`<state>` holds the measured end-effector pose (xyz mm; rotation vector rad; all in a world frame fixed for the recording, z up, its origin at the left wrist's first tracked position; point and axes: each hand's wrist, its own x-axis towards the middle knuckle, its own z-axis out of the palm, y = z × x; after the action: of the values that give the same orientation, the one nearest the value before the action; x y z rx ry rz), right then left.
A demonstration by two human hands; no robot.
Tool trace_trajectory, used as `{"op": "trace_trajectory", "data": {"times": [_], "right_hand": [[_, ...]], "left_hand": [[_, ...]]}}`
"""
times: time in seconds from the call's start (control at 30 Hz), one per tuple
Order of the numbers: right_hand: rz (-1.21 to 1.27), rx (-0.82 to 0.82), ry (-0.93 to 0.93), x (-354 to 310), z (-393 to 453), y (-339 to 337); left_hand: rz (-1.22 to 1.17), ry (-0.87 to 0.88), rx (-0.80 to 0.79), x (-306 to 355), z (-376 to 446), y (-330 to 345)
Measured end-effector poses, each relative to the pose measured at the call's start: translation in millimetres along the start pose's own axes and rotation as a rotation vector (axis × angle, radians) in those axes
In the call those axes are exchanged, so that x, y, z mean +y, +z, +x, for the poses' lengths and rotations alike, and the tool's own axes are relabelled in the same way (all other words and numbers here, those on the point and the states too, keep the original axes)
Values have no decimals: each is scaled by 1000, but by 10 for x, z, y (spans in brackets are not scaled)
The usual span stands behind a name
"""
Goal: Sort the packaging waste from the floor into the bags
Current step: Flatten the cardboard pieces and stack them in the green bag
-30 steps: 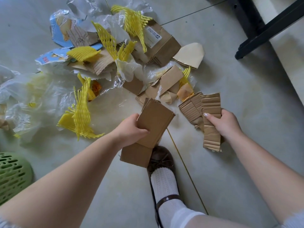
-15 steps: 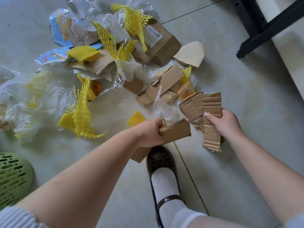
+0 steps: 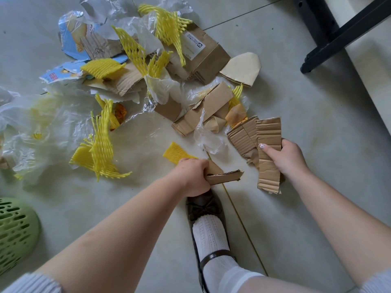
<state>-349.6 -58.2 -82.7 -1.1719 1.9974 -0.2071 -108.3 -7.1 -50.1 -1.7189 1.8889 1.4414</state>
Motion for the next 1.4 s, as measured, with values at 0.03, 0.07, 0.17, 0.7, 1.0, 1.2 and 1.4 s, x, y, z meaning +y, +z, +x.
{"op": "trace_trajectory", "data": {"times": [0.03, 0.07, 0.17, 0.7, 1.0, 1.2, 1.4], "right_hand": [[0, 0, 0, -2, -1, 1], [2, 1, 0, -5, -3, 0], [10, 3, -4, -14, -4, 1], [38, -13, -13, -61, -34, 6], [169, -6, -27, -102, -53, -54], [382, 100, -85, -291, -327, -292], [674, 33, -119, -896, -593, -425]], "left_hand": [[0, -11, -7, -12, 9, 24], [-3, -29, -11, -24, 13, 57], [24, -109, -51, 0, -12, 93], [14, -3, -175, 101, 64, -91], [-56, 0, -107, -30, 48, -188], [-596, -71, 127, -144, -353, -578], [-1367, -110, 300, -189, -1045, -961]]}}
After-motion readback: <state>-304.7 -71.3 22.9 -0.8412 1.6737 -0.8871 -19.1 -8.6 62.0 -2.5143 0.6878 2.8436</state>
